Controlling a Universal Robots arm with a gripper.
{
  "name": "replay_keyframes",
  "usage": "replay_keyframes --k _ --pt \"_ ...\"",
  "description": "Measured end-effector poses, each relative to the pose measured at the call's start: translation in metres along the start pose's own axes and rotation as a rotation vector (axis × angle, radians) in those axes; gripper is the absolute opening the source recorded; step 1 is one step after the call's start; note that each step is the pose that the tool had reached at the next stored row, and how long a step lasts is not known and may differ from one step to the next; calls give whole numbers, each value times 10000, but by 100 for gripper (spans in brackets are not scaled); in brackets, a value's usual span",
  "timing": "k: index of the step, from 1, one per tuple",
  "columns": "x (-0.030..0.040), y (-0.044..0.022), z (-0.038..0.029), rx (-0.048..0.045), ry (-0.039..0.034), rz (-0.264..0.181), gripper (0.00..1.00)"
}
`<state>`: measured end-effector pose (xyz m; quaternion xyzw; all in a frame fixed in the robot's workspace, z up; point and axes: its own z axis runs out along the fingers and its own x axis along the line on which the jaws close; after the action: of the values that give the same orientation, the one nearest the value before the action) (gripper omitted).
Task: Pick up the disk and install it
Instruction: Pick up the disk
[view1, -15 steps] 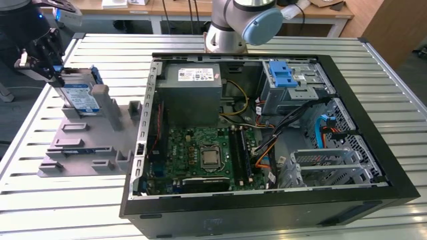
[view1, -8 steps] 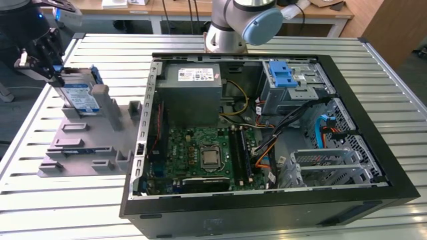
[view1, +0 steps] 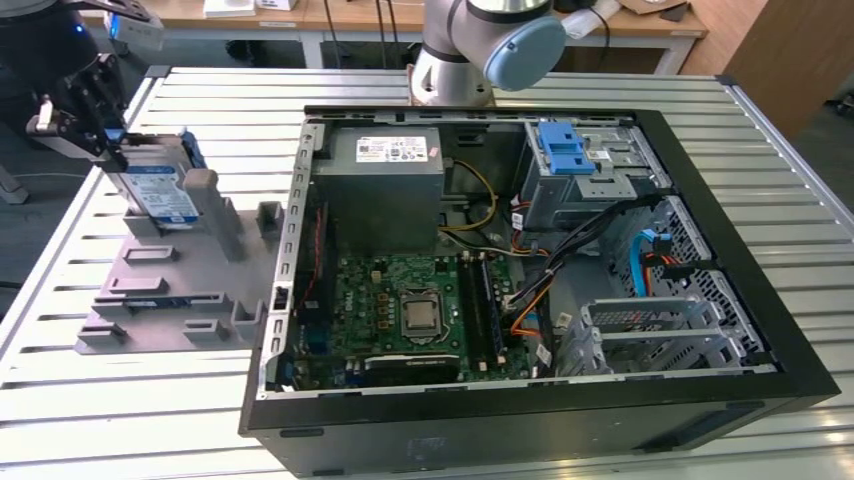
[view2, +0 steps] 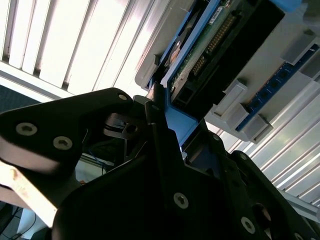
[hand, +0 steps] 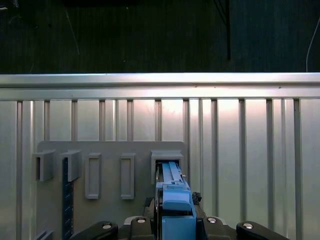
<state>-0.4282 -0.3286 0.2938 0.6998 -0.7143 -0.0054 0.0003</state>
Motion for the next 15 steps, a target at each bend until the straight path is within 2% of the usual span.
replay_keyframes --k 15 --pt "0 0 -52 0 1 0 37"
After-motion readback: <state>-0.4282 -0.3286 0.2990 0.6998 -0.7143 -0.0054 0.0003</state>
